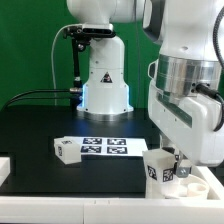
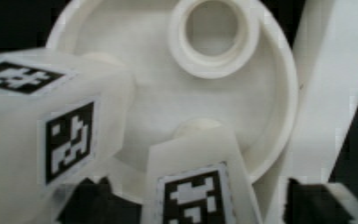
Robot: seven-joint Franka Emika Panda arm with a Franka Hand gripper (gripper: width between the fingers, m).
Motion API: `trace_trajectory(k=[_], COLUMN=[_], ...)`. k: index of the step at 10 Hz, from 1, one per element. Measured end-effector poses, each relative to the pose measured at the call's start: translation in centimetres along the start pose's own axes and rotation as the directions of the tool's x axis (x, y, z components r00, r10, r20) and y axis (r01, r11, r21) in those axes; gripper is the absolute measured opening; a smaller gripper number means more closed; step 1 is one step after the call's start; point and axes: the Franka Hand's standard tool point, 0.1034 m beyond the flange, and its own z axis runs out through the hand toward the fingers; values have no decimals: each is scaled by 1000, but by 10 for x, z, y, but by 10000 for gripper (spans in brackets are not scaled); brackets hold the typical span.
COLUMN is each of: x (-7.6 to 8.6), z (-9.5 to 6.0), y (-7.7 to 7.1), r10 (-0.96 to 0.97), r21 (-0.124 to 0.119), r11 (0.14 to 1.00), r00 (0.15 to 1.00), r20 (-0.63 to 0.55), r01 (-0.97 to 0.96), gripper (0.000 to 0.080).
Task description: Assemble stool
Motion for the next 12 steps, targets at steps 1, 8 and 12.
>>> trace_trajectory(k=[1, 8, 12], x=[5, 24, 43], z=[-10, -41, -46], y=[3, 16, 37], r10=[-29, -92, -205], r21=[24, 65, 81], r11=[999, 994, 976], r00=[999, 995, 977], r20=[14, 50, 58], r01=[29, 88, 200], gripper=[572, 649, 649])
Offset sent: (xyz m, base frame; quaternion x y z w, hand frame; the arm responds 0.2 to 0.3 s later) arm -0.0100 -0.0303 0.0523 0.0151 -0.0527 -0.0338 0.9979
